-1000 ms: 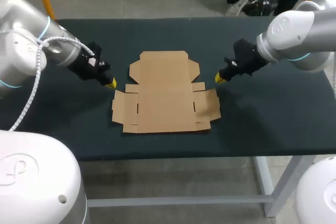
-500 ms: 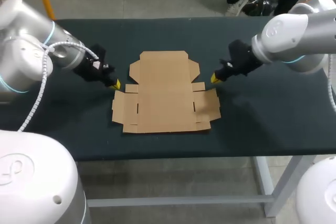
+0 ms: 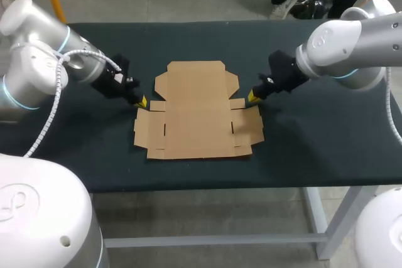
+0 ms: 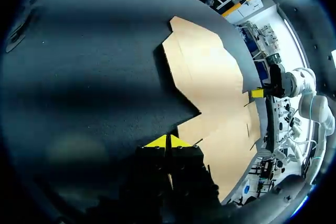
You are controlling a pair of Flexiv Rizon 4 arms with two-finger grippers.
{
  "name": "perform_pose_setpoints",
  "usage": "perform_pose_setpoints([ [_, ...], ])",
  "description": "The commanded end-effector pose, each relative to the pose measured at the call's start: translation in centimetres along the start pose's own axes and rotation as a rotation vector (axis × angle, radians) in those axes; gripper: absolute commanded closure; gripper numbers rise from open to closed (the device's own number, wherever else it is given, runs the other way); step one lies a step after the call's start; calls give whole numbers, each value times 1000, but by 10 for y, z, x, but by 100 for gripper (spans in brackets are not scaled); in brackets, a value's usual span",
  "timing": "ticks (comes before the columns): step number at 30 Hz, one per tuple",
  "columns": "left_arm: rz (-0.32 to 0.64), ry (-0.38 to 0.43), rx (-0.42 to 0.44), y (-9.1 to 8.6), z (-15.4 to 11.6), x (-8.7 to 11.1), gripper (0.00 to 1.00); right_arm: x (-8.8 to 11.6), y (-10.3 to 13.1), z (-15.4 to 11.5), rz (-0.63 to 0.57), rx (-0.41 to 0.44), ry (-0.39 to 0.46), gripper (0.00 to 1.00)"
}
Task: Assemble the packaging by folding the flat box into shape, placing the metal phone stand inside, and closing the box properly
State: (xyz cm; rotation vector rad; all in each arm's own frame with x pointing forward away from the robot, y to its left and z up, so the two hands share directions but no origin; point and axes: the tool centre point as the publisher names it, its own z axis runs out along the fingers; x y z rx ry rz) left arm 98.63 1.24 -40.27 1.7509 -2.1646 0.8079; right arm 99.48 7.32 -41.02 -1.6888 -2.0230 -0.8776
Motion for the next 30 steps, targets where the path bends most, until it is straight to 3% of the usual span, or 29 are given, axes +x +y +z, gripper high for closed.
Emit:
perform_pose_setpoints([
  [1,-2,4,-3,-1,4,-2,100,-5,0,3,2,-3,11,100],
  [30,-25,43,-29,1,14,-8,100,-3,-5,23,11,-35,18,100],
])
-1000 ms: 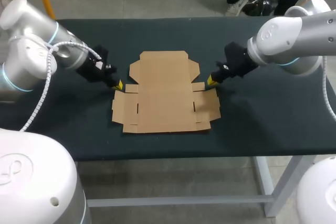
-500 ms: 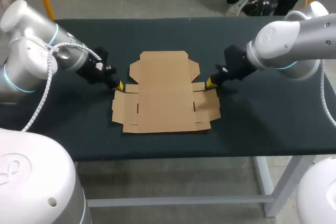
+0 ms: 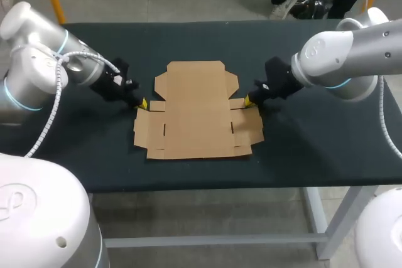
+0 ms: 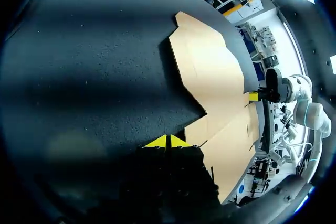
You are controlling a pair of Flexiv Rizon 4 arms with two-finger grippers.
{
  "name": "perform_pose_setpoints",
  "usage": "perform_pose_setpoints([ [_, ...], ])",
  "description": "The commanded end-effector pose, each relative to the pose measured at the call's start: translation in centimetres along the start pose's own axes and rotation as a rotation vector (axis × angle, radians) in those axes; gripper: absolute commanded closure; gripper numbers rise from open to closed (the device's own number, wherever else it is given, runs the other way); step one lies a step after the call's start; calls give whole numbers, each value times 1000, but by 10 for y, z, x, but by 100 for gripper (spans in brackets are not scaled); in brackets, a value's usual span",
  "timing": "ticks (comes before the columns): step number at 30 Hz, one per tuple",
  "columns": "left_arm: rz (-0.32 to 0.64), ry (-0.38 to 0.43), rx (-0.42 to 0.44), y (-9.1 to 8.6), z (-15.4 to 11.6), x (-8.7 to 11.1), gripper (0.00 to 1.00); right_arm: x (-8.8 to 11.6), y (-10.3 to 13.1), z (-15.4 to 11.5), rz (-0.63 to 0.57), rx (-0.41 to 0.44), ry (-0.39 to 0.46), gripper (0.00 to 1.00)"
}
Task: Assemble the packaging by folding the flat box into shape, placing the metal phone stand inside, and closing the box properly
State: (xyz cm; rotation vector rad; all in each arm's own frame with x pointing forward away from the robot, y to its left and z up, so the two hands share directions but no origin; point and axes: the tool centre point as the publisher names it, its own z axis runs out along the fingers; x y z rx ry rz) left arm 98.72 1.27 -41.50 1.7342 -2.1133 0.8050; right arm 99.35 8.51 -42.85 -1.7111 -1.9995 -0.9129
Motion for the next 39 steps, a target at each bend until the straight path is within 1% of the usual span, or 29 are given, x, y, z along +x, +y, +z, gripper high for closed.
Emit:
perform_pose_setpoints([
  [1,0,5,-8,-2,4,-2,100,-1,0,2,-4,-6,11,100],
  [11,-2,30,-5,0,8,-1,100,1,-1,2,-5,-23,29,100],
  [17,8,39,10,1,4,3,100,2,-2,0,-6,-33,40,100],
  [33,34,43,16,2,2,13,100,11,-2,-1,-25,-45,62,100],
  [39,33,29,21,3,0,17,100,14,-3,-2,-31,-47,62,100],
])
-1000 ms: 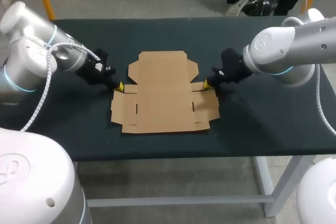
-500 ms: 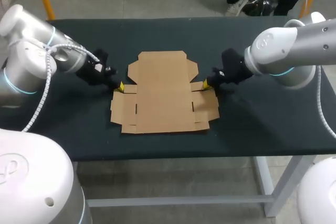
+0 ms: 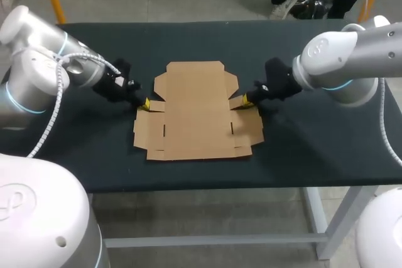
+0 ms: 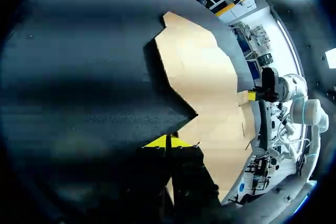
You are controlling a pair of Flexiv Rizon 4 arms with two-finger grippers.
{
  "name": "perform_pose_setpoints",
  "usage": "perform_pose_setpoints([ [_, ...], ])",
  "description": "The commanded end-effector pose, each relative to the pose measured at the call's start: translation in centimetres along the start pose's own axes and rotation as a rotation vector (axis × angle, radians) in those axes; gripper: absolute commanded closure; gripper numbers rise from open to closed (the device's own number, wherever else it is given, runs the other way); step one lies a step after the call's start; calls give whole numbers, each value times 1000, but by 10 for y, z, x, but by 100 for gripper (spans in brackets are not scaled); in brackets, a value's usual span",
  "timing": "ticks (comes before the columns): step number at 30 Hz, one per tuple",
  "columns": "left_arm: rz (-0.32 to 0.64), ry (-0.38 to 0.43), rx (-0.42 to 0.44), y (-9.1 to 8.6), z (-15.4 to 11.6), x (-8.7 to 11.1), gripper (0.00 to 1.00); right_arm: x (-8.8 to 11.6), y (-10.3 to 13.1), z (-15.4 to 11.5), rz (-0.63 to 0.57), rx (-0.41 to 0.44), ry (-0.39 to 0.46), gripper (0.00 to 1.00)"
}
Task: Assemble the packaging by folding the flat box into shape, placing the metal phone stand inside, and closing the box properly
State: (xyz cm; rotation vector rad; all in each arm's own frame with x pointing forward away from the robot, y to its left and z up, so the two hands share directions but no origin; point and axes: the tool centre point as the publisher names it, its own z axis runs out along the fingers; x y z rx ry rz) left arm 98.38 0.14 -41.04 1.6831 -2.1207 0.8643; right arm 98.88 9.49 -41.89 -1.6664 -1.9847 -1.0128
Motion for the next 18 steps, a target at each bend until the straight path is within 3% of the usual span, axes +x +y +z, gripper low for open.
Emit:
perform_pose_setpoints([
  [1,0,-11,3,2,-2,5,100,0,-1,0,-3,0,4,100],
  [18,-20,-38,10,-3,-3,14,100,7,1,3,0,6,-24,100],
])
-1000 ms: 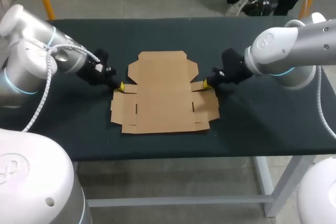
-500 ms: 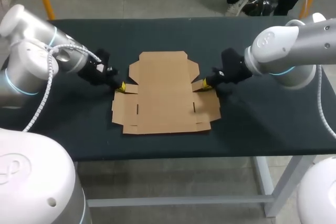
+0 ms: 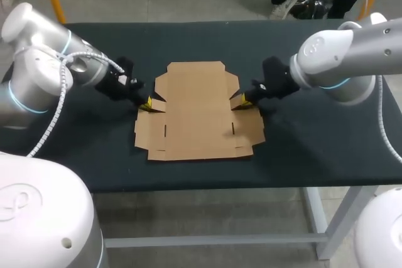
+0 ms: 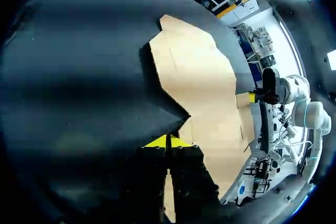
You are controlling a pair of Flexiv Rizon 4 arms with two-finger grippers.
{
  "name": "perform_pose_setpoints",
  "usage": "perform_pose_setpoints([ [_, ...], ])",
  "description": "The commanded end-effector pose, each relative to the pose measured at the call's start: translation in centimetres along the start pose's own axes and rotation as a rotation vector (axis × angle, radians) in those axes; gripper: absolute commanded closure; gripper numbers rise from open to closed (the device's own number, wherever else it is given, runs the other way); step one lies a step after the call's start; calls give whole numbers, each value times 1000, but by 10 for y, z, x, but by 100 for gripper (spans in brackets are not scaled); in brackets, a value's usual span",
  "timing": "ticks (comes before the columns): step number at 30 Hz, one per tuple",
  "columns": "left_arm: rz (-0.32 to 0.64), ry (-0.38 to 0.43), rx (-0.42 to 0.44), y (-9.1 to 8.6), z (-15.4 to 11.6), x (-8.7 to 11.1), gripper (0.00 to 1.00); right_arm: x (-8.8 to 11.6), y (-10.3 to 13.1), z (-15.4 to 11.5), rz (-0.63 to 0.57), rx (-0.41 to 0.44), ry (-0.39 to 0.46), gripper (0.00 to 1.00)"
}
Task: Assemble the packaging by folding the flat box into shape, placing the metal phone stand inside, and closing the box properly
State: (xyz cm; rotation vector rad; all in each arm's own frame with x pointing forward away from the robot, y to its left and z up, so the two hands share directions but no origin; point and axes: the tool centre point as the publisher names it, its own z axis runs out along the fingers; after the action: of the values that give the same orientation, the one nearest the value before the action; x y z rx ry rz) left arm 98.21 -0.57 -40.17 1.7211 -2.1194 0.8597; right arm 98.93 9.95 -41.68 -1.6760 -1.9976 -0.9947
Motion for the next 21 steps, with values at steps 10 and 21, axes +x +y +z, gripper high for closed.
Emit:
perform_pose_setpoints([
  [10,-22,-71,-7,-2,4,11,100,9,2,4,7,-5,-39,100],
  [21,-42,-137,-4,-1,7,20,100,15,3,5,19,-18,-93,100],
])
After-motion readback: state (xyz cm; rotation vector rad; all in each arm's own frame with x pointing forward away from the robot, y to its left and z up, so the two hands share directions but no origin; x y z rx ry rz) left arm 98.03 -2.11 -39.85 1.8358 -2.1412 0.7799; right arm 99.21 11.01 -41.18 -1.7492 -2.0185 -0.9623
